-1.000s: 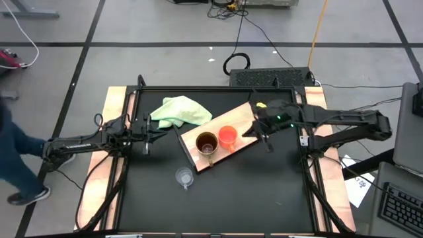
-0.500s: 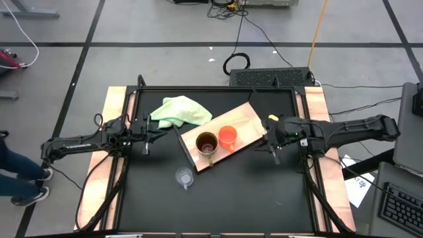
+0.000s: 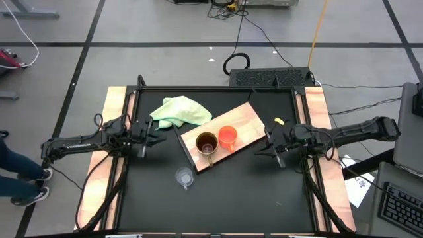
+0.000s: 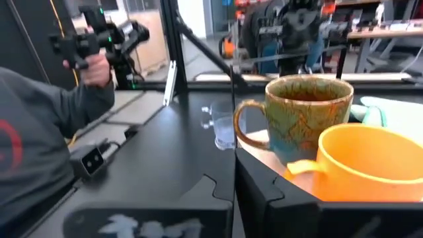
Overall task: Stack small to large cups/mugs on shelf
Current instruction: Put the transparent mug on the shelf
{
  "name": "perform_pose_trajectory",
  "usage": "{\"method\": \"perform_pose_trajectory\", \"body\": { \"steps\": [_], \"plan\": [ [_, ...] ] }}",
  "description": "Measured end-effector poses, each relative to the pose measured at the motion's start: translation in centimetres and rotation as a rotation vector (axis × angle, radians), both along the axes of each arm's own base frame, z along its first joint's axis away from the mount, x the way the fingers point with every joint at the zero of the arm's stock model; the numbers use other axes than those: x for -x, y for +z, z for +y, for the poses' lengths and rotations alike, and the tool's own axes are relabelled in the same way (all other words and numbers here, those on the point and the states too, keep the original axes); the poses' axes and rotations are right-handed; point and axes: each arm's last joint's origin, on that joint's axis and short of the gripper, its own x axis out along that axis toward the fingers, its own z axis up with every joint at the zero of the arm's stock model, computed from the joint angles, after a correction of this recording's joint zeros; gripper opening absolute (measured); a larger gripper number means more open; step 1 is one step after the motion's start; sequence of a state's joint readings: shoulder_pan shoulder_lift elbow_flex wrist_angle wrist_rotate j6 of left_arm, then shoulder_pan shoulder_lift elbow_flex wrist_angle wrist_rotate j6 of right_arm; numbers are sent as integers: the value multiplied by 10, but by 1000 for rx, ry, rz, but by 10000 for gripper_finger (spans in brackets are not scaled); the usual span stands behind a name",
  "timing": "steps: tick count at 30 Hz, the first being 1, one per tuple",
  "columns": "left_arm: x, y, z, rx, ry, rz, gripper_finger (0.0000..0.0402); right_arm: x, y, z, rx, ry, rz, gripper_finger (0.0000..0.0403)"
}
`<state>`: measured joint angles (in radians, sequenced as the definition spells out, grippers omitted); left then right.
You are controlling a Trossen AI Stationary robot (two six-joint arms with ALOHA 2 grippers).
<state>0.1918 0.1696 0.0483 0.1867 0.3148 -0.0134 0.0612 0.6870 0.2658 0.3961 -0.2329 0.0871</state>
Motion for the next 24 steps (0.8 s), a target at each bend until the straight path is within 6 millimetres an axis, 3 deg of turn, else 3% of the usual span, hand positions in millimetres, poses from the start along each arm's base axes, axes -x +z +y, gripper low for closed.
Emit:
{"method": "perform_pose_trajectory", "body": {
  "steps": [12,24],
  "plan": [
    [1,12,-17,100,-216,-17,2,5,-8,0,-2,-1,-21,0],
    [-17,25,-33,117,-167,152,7,5,-9,0,0,-1,-12,0]
  ]
}}
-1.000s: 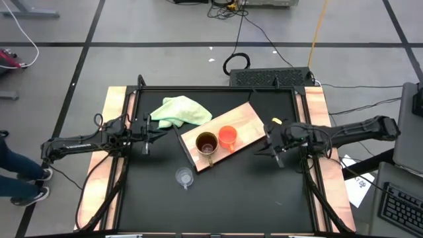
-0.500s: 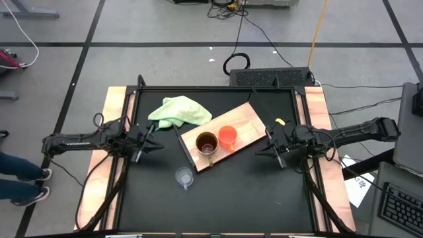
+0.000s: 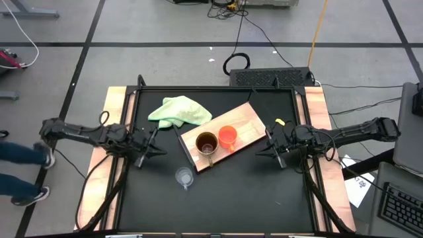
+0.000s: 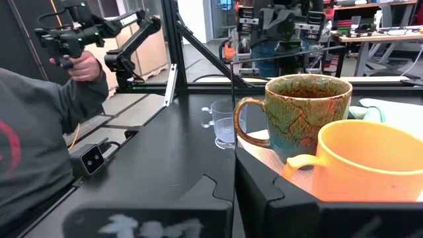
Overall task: Stack small to large cups/mugs on shelf
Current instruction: Put the transparent mug on the shelf
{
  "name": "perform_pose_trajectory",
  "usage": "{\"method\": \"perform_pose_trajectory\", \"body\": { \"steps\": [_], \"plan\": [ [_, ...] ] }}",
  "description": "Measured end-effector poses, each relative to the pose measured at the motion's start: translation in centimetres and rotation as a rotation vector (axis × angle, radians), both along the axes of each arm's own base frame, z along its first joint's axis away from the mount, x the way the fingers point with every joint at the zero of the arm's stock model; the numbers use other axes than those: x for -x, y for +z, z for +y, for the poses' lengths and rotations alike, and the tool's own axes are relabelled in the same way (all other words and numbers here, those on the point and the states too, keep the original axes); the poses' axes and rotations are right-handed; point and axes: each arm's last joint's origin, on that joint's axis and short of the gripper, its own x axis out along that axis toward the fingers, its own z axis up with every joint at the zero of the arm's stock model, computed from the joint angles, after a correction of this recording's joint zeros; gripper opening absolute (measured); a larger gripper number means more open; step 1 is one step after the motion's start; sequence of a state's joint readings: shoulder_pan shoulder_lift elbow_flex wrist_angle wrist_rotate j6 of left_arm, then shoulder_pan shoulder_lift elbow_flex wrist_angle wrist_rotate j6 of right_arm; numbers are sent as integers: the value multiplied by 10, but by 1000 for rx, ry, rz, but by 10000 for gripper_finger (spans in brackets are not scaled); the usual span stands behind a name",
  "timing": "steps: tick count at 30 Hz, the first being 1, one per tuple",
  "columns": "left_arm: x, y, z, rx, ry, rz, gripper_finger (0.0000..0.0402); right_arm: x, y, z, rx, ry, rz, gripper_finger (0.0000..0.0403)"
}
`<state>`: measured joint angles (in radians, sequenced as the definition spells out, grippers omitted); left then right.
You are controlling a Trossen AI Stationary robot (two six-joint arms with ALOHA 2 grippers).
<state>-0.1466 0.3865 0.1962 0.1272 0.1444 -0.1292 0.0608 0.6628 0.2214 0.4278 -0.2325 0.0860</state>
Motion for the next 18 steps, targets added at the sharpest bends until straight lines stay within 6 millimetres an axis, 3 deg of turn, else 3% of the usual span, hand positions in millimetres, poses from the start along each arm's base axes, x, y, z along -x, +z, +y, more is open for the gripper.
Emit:
{"method": "perform_pose_trajectory", "body": {
  "steps": [10,18],
  "plan": [
    [-29,15,-27,-117,27,316,12,0,0,0,0,0,0,0],
    [-53,19,-46,-167,23,515,90,0,-2,0,5,0,16,0]
  ]
}}
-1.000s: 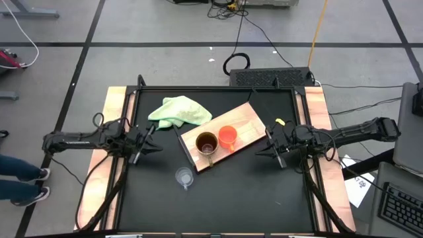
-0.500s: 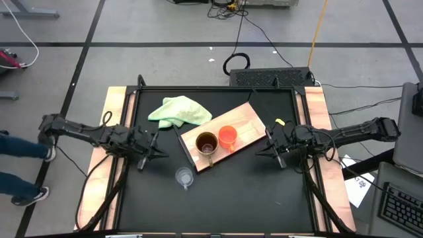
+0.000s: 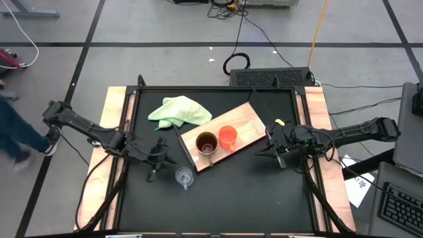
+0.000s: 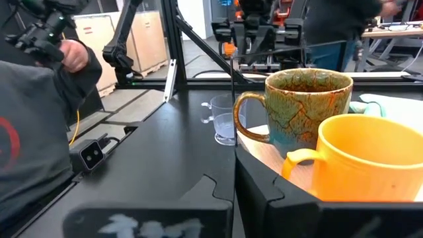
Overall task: Stack small to large cups/mugs on shelf
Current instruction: Put the transparent mug on the shelf
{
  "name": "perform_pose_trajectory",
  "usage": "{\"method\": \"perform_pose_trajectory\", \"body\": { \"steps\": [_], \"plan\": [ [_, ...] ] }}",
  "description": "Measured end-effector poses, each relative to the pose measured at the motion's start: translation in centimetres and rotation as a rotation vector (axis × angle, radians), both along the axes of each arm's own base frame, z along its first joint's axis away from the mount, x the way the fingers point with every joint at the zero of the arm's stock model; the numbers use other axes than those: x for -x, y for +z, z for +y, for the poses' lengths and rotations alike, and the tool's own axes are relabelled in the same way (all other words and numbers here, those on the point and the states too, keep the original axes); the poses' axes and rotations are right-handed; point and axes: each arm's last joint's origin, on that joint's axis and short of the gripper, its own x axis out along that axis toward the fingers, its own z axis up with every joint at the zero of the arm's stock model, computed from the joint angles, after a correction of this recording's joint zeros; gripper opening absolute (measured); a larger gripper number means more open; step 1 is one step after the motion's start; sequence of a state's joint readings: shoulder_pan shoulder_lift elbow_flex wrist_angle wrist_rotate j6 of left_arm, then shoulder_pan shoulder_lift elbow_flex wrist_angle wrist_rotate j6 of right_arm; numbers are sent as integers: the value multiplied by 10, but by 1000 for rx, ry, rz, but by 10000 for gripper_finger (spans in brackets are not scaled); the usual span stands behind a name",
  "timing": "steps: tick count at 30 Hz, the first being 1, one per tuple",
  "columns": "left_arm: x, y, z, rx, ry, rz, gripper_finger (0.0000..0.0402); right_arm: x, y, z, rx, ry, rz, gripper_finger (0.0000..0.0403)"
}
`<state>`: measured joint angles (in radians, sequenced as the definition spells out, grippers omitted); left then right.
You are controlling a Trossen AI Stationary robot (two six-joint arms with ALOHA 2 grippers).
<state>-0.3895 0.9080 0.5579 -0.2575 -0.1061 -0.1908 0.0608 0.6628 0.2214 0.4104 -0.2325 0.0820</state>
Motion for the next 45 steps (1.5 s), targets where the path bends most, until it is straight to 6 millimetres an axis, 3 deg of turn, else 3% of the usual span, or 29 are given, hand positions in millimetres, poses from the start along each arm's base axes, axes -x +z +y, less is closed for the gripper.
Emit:
{"method": "perform_pose_trajectory", "body": {
  "steps": [8,14,22,35,45],
  "plan": [
    [-19,1,-5,-19,55,71,187,0,0,0,15,2,-1,0],
    [-26,-11,-6,25,139,171,224,0,0,0,15,2,-1,0],
    [-31,-26,-8,52,205,267,230,0,0,0,15,2,-1,0],
    [-32,-28,-8,63,257,260,230,0,0,0,18,2,-2,0],
    [-29,-27,-18,-12,150,245,230,0,-1,0,19,2,5,0]
  ]
}}
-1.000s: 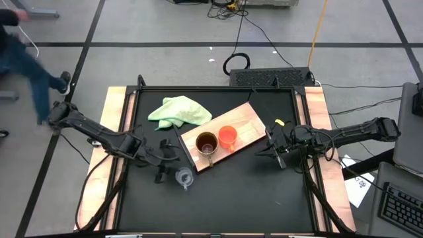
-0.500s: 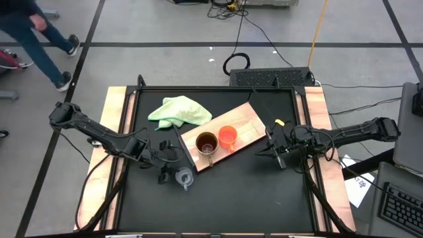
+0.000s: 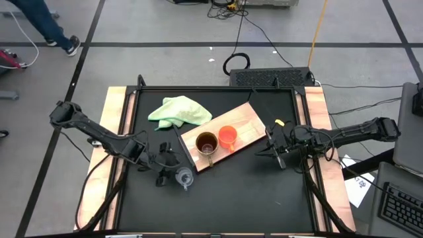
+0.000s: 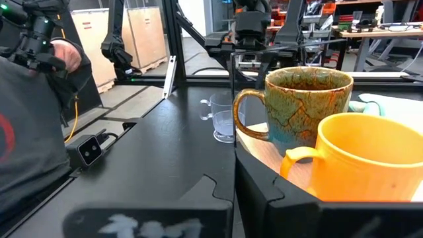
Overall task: Stack small to large cups/mugs on shelf
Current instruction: Put the transparent mug on the shelf
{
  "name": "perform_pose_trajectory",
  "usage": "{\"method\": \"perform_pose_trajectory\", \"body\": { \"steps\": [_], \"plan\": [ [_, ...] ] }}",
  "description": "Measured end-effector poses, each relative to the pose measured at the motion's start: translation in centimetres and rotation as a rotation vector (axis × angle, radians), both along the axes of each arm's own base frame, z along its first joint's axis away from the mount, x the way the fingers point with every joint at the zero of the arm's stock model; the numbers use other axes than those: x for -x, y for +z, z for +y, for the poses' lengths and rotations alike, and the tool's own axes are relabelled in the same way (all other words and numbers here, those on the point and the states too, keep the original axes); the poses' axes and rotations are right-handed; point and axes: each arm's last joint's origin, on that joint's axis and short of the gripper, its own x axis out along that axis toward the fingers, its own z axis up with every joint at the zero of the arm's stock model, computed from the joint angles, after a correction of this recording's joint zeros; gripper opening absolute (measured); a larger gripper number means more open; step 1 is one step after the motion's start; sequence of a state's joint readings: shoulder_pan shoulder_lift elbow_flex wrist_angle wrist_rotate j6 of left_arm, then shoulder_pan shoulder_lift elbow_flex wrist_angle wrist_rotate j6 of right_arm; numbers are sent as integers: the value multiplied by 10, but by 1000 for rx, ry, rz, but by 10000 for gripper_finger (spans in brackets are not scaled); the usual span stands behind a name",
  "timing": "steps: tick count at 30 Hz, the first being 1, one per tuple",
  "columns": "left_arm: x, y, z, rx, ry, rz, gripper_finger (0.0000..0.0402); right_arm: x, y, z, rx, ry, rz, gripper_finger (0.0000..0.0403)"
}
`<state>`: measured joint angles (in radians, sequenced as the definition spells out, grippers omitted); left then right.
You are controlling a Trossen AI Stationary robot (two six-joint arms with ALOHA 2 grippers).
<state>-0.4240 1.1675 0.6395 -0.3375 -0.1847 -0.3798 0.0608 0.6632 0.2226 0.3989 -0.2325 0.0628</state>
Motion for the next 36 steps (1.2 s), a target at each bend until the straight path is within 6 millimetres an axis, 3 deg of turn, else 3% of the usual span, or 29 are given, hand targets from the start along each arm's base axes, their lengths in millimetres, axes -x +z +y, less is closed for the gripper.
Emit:
{"method": "perform_pose_trajectory", "body": {
  "steps": [11,23,36],
  "plan": [
    [-13,-7,-7,54,49,-37,230,0,-1,0,5,0,14,0],
    [-16,-18,-9,22,51,13,230,0,-1,0,5,0,14,0],
    [-16,-18,-8,-16,57,0,230,0,-1,0,5,1,14,0]
  ]
}}
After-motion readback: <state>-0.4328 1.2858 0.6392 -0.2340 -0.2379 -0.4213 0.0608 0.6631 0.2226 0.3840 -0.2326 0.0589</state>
